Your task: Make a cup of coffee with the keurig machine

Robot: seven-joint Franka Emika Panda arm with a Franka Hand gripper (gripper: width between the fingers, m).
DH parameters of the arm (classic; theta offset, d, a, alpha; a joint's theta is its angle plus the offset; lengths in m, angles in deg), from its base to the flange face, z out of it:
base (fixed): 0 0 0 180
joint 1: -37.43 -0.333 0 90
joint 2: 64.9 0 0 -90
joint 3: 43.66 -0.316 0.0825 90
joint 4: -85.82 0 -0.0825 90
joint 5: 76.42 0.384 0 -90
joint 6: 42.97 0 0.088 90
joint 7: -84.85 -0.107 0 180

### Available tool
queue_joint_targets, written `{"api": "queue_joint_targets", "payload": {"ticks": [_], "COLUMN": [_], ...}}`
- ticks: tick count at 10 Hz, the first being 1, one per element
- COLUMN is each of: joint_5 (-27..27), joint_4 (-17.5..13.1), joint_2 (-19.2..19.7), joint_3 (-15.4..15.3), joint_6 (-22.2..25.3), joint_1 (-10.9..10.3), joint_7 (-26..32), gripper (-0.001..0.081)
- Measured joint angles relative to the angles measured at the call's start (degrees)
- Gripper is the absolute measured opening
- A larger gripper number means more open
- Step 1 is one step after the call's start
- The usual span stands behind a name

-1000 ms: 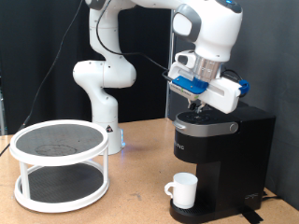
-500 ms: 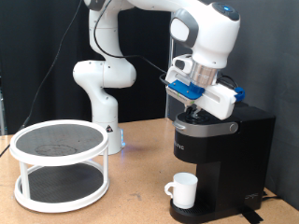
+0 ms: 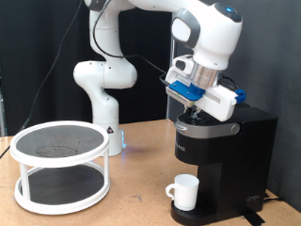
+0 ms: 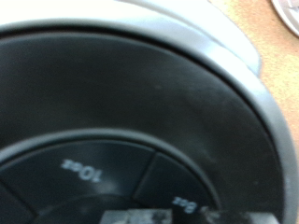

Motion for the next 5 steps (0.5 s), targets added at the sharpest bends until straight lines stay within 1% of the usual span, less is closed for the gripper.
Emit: {"api": "queue_joint_targets", "payload": {"ticks": [1, 2, 3, 4, 5], "joint_5": [1.18, 3.44, 5.96, 8.00, 9.35], "joint_4": [0.99, 2.66, 4.54, 6.38, 7.61], "joint_2": [-0.90, -2.46, -4.75, -7.33, -9.69], "joint_3": [0.01, 0.07, 0.37, 0.81, 1.28], "joint_6": [-2.39, -5.11, -7.89, -9.78, -10.06], "joint_1": [0.38, 1.11, 1.94, 2.59, 3.00], "joint_7": [1.72, 4.83, 8.29, 11.22, 13.60], "gripper": [0.0000, 0.0000, 0.0000, 0.0000, 0.0000]}}
